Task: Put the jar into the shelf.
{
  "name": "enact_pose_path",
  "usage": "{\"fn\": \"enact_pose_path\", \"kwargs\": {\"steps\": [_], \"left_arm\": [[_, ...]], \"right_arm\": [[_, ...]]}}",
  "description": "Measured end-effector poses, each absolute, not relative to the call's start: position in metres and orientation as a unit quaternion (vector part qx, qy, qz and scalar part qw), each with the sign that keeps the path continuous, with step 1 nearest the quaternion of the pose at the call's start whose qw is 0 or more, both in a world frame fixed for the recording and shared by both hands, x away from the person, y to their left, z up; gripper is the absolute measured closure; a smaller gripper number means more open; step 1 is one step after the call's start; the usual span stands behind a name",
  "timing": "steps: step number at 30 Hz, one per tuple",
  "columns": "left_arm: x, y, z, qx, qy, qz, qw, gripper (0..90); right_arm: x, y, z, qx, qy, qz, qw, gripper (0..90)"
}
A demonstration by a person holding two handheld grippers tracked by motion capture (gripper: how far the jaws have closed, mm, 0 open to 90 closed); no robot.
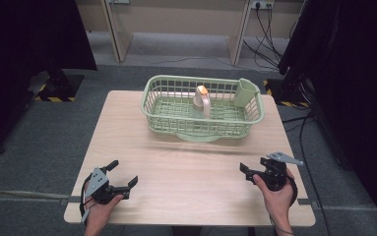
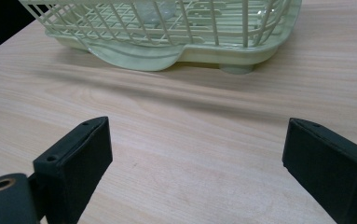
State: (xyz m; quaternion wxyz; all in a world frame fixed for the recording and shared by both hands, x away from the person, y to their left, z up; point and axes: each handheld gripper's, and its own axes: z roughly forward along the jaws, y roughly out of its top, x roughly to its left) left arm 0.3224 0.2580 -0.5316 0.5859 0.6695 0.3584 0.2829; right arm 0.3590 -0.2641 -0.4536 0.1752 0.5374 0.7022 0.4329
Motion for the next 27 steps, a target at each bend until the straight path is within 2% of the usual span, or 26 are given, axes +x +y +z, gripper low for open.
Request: {"fn": "enact_pose_path", "kwargs": {"steps": [27], "left_arm": [[0.322,0.258,-0.532,0.669,0.358,0.283,0.586,1.9]], "right_arm": [[0.364,-0.284,-0.477,0.564,0.686,0.423,0.183,8.3]]}}
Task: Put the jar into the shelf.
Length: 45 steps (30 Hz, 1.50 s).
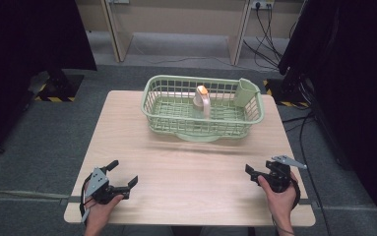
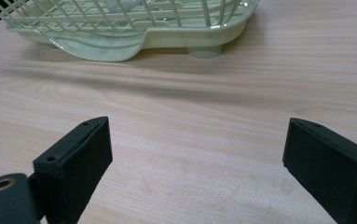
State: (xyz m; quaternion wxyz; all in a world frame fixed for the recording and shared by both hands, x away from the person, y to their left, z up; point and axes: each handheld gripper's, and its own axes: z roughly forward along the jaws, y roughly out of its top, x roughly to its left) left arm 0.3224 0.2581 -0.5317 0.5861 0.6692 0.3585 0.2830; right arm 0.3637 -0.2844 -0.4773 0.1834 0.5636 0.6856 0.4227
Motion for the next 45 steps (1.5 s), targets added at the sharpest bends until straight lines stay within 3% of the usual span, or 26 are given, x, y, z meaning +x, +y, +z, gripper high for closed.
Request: {"fn": "enact_pose_path", "kwargs": {"steps": [45], "left_arm": [[0.323,0.258,-0.532,0.670,0.358,0.282,0.586,1.9]], "right_arm": [[0.371,-0.293,-0.514,0.577,0.682,0.403,0.199,8.3]]}}
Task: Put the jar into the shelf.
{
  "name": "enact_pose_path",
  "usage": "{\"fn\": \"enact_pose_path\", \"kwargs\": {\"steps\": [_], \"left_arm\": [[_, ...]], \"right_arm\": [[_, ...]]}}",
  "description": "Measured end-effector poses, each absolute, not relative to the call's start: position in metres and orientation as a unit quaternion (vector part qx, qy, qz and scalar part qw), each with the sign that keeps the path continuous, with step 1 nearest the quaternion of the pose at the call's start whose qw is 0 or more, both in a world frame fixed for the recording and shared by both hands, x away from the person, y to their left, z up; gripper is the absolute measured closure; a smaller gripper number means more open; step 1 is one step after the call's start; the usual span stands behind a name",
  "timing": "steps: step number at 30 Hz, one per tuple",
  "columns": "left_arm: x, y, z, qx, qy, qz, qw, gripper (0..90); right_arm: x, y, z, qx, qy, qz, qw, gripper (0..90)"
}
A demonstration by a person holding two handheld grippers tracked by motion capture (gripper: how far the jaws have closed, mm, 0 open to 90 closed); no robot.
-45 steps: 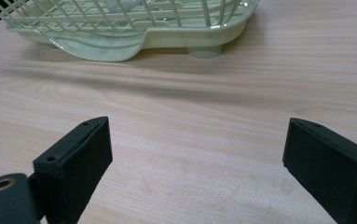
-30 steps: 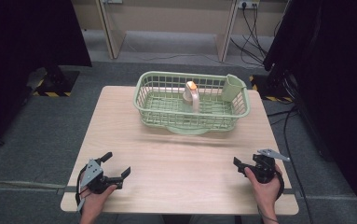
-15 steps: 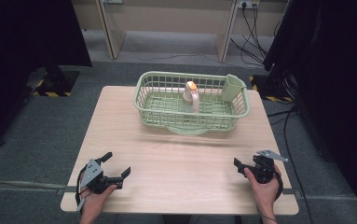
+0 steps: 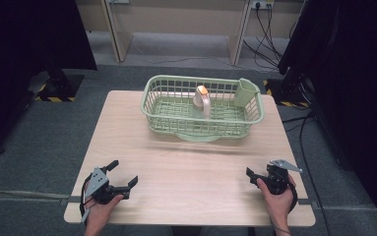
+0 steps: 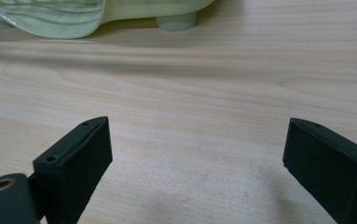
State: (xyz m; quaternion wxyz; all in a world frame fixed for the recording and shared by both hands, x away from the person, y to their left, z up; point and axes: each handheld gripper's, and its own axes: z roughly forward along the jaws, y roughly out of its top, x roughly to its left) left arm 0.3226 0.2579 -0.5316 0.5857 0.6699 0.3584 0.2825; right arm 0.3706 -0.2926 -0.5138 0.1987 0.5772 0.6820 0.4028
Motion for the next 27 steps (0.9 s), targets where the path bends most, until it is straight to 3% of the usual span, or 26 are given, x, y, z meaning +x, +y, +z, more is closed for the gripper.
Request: {"fn": "enact_pose_path", "kwargs": {"steps": [27], "left_arm": [[0.3227,0.2576,-0.5315,0.671,0.357,0.282,0.585,1.9]], "right_arm": [[0.3705,-0.2901,-0.5238,0.572,0.692,0.393,0.199,8.4]]}}
